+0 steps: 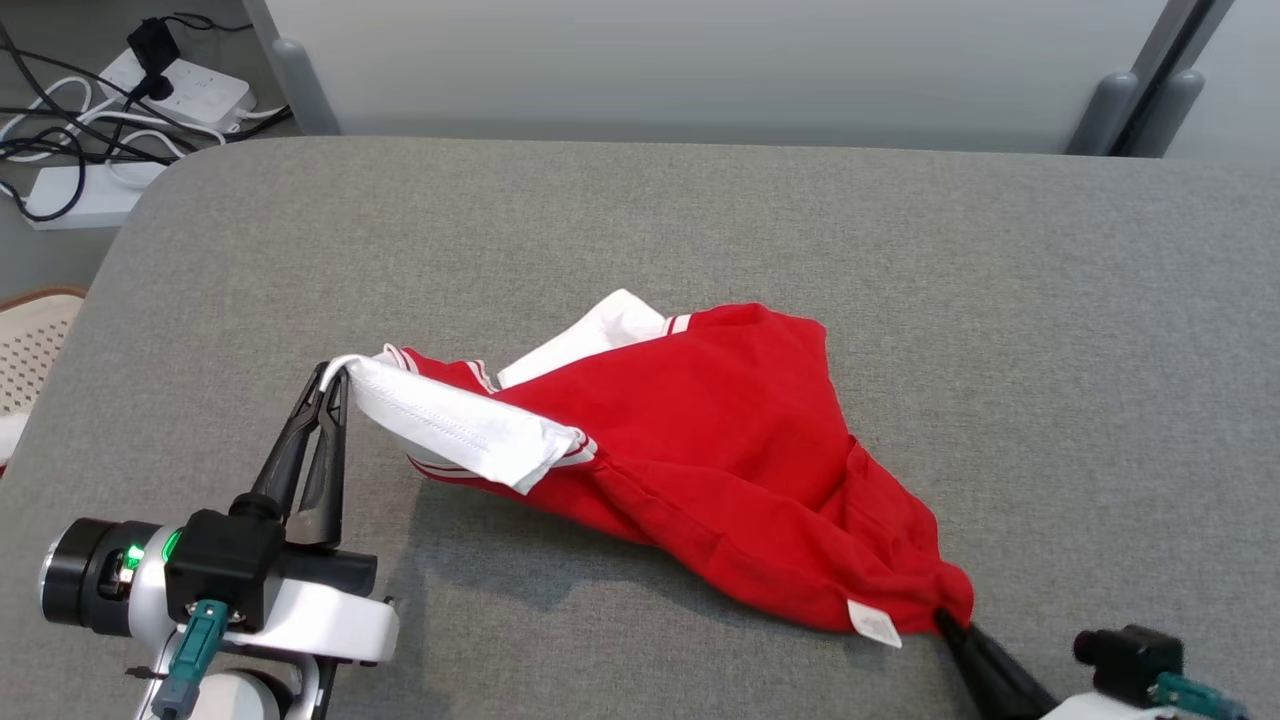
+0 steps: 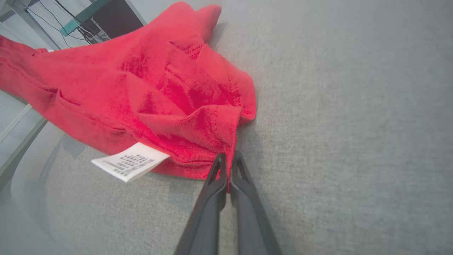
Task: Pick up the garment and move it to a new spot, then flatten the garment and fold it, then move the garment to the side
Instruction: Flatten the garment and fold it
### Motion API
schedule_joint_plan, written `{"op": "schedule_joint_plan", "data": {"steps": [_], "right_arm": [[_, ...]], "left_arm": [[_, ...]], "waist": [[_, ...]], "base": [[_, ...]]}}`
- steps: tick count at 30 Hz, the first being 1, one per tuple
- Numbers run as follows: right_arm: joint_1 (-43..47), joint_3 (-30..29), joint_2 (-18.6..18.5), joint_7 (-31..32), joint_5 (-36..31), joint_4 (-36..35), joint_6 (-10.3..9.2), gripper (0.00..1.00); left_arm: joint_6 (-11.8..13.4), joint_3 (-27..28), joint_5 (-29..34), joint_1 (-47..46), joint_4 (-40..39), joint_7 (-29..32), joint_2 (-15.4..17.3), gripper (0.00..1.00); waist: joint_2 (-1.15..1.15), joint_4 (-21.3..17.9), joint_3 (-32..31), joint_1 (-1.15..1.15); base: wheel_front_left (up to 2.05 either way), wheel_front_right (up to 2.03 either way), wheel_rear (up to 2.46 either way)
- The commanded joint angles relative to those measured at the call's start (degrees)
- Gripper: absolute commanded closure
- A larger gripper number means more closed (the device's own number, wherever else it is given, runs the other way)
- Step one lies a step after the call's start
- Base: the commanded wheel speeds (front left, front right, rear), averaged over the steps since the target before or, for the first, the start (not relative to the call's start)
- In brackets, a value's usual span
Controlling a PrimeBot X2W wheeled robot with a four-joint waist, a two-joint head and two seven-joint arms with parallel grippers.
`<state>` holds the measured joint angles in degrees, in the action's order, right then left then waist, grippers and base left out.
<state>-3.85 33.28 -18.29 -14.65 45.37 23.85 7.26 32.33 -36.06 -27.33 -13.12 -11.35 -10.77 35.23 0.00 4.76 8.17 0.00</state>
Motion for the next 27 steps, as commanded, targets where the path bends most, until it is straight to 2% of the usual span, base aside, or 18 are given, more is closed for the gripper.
{"op": "schedule_joint_plan", "data": {"steps": [1, 5, 9, 13, 14, 16, 18, 23, 25, 27], "right_arm": [[0.11, -1.23, -1.39, -0.35, -1.04, -2.78, 0.23, 1.00], [0.09, -8.23, -2.20, -0.35, -3.51, -10.75, 0.23, 1.00], [-1.24, -14.32, -3.17, -0.35, -4.60, -18.75, 0.23, 1.00], [-4.81, -17.82, -5.59, -0.35, -4.21, -24.05, 0.23, 1.00], [-4.81, -17.82, -5.59, -0.35, -4.21, -24.05, 0.23, 1.00], [-10.34, -21.22, -8.97, -0.35, -3.42, -26.88, 0.23, 1.00], [-13.35, -22.36, -10.94, -0.35, -2.87, -28.10, 0.23, 1.00], [-19.57, -24.83, -14.84, 0.09, -1.90, -29.86, 0.23, 1.00], [-22.91, -25.28, -17.19, 3.36, -1.99, -29.82, 0.23, 1.00], [-23.86, -25.25, -17.77, 4.16, -2.16, -29.77, 0.23, 1.00]], "left_arm": [[0.33, 2.71, -0.07, -2.40, -1.68, -0.12, 2.07, 1.00], [-0.26, 3.57, -0.98, -2.50, -2.85, -0.66, 2.34, 1.00], [-2.33, 5.23, -3.69, -2.99, -4.75, -1.31, 2.51, 1.00], [-6.30, 7.48, -7.36, -5.29, -6.75, -1.12, 3.85, 1.00], [-6.30, 7.48, -7.36, -5.29, -6.75, -1.12, 3.85, 1.00], [-11.04, 9.15, -9.08, -10.45, -8.21, 0.30, 6.64, 1.00], [-13.08, 10.15, -9.81, -13.81, -8.95, 1.23, 7.78, 1.00], [-16.46, 11.88, -10.64, -20.76, -10.18, 3.12, 9.67, 1.00], [-18.91, 11.86, -11.11, -24.72, -10.13, 5.24, 10.86, 1.00], [-19.67, 11.47, -10.79, -25.93, -9.85, 5.90, 11.18, 1.00]], "waist": [[0.00, -0.55, -0.35, 0.00], [0.00, -1.87, -1.03, 0.00], [0.00, -3.29, -1.92, 0.00], [0.00, -4.32, -3.10, 0.00], [0.00, -4.32, -3.10, 0.00], [0.00, -4.82, -4.72, 0.00], [0.00, -4.98, -5.63, 0.00], [0.00, -5.20, -7.57, 0.00], [0.00, -5.43, -8.66, 0.00], [0.00, -5.43, -8.76, 0.00]], "base": [[0.00, 0.00, 0.00], [0.00, 0.00, 0.00], [0.00, 0.00, 0.00], [0.00, 0.00, 0.00], [0.00, 0.00, 0.00], [0.00, 0.00, 0.00], [0.00, 0.00, 0.00], [0.00, 0.00, 0.00], [0.00, 0.00, 0.00], [0.00, 0.00, 0.00]]}}
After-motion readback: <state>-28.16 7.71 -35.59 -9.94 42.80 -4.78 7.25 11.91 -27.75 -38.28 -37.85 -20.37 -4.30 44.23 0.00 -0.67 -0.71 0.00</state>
